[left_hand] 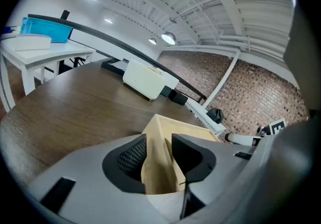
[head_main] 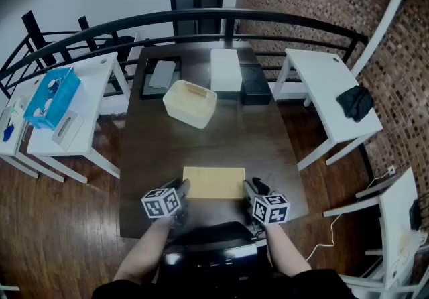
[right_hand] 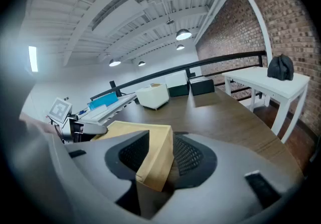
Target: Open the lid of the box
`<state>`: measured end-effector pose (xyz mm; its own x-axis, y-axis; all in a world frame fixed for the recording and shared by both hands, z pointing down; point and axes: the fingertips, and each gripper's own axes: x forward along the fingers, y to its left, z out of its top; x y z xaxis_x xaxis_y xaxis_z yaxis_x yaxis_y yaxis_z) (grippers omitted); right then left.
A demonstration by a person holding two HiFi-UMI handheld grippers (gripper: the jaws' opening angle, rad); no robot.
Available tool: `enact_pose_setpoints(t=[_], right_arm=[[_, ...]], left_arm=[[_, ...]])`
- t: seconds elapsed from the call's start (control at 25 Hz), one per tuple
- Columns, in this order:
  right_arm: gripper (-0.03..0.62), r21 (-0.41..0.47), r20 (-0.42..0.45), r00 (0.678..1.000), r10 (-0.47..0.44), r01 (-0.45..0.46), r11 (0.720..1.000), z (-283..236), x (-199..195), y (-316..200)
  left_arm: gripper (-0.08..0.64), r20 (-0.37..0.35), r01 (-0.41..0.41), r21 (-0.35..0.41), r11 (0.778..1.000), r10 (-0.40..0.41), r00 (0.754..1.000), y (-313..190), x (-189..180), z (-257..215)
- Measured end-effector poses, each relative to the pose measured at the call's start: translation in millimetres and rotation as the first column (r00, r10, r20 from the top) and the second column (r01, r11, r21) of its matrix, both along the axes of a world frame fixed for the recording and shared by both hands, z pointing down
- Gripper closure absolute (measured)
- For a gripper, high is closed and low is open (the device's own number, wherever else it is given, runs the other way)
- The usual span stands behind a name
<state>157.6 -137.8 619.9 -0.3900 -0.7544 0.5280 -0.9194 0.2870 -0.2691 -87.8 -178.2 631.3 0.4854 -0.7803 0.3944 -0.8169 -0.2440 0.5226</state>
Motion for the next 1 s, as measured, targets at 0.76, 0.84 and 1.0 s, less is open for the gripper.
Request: enact_pose_setpoints(t=[0.76,0.84,1.0], right_arm=[[0.48,-0.087,0.02,1.0,-0.012,0.014,0.996,32,-17,-2],[0.48,-0.087,0.035,0.999,-0.011,0.014,0.996,30,-17,-2],[0.48,-0.094,0.057,0.998,-0.01,0.015,0.995,31,-19,-2]], left_arm=[[0.505,-0.162,0.216,-0.017,0.976,-0.216,0.963,-7,-118,-5],[0.506,-0.169,0.232,-0.017,0.973,-0.231,0.958,-8,-129,-5],[0.506,-0.198,0.272,-0.023,0.962,-0.271,0.942,-7,-148,-5]])
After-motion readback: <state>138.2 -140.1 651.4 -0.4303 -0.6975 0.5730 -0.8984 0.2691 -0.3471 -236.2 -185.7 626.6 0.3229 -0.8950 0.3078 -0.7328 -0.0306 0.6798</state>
